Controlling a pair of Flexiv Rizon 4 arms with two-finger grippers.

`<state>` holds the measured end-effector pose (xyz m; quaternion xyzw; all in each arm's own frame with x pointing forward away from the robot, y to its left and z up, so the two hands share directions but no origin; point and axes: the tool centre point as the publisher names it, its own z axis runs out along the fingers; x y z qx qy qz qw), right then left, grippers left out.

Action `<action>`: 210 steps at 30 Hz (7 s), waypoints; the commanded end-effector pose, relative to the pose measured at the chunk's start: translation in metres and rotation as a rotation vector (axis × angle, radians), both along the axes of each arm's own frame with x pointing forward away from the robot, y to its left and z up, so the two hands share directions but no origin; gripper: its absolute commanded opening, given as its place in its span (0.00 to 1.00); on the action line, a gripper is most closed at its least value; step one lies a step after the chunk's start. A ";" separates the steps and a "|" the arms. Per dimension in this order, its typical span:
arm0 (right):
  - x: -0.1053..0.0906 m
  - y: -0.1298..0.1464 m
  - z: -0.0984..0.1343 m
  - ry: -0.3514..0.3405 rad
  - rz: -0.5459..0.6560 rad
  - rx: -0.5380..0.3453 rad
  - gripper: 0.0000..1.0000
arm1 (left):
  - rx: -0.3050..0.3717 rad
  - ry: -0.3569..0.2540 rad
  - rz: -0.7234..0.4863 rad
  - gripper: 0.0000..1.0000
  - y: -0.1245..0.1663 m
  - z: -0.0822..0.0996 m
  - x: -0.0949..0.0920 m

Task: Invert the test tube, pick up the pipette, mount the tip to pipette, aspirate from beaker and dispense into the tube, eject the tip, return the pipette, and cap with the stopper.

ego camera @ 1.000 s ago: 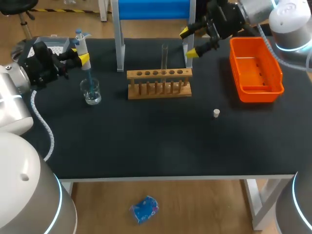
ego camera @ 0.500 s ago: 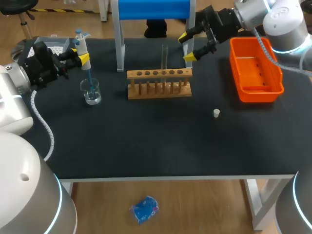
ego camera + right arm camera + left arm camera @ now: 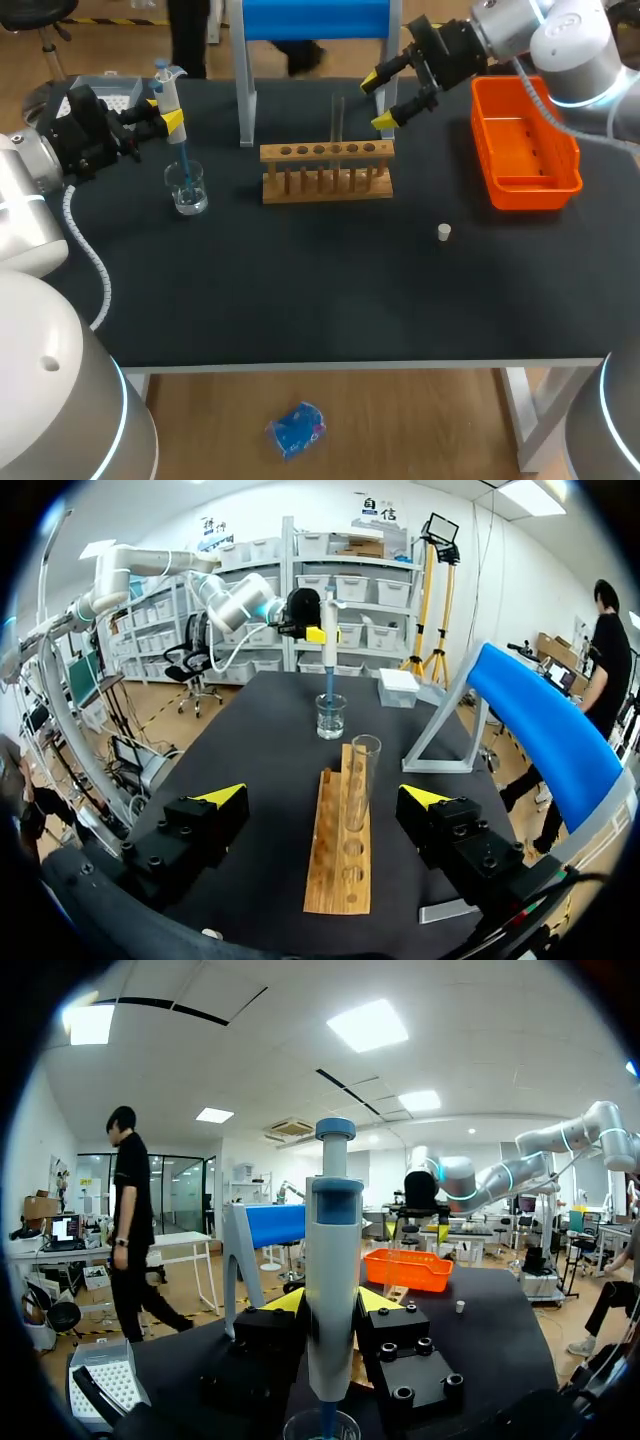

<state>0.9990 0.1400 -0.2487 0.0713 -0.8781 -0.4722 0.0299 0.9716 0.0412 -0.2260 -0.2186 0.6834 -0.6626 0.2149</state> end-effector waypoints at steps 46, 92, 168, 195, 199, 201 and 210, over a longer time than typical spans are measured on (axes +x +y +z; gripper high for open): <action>0.003 0.000 0.004 0.004 0.005 -0.010 1.00 | 0.031 -0.037 -0.012 0.00 -0.001 0.046 -0.007; 0.003 0.000 0.004 0.004 0.005 -0.010 1.00 | 0.128 -0.140 0.032 0.00 -0.049 0.267 -0.016; 0.003 0.000 0.004 0.004 0.005 -0.010 1.00 | 0.024 -0.082 -0.431 0.00 -0.262 0.228 0.008; 0.003 0.000 0.004 0.004 0.005 -0.010 1.00 | 0.010 -0.041 -0.447 0.00 -0.259 0.196 0.044; 0.003 0.000 0.004 0.004 0.005 -0.010 1.00 | 0.012 -0.030 -0.456 0.00 -0.259 0.192 0.047; 0.003 0.000 0.004 0.004 0.005 -0.010 1.00 | 0.010 -0.027 -0.457 0.00 -0.258 0.190 0.049; 0.003 0.000 0.004 0.004 0.005 -0.010 1.00 | 0.004 0.002 -0.445 0.00 -0.255 0.183 0.051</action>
